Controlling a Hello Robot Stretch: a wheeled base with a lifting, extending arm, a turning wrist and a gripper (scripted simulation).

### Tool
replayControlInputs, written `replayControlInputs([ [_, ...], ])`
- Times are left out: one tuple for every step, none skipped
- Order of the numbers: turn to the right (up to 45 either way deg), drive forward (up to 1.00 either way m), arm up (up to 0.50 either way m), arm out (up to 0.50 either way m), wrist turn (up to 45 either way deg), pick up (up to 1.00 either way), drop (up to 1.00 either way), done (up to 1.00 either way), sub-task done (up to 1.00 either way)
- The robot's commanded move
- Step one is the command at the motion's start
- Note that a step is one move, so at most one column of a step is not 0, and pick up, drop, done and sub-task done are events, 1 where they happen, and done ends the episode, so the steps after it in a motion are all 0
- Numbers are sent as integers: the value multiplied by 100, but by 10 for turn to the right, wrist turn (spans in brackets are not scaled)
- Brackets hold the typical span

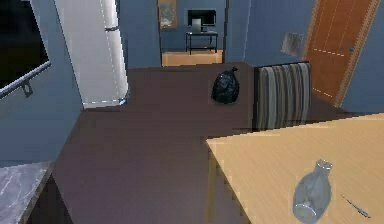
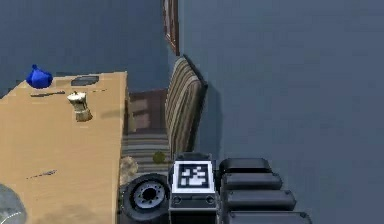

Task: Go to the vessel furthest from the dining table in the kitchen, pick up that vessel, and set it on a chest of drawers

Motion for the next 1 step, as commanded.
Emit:
replayControlInputs([
  [-30,0,0,0,0,0,0,0,0],
])
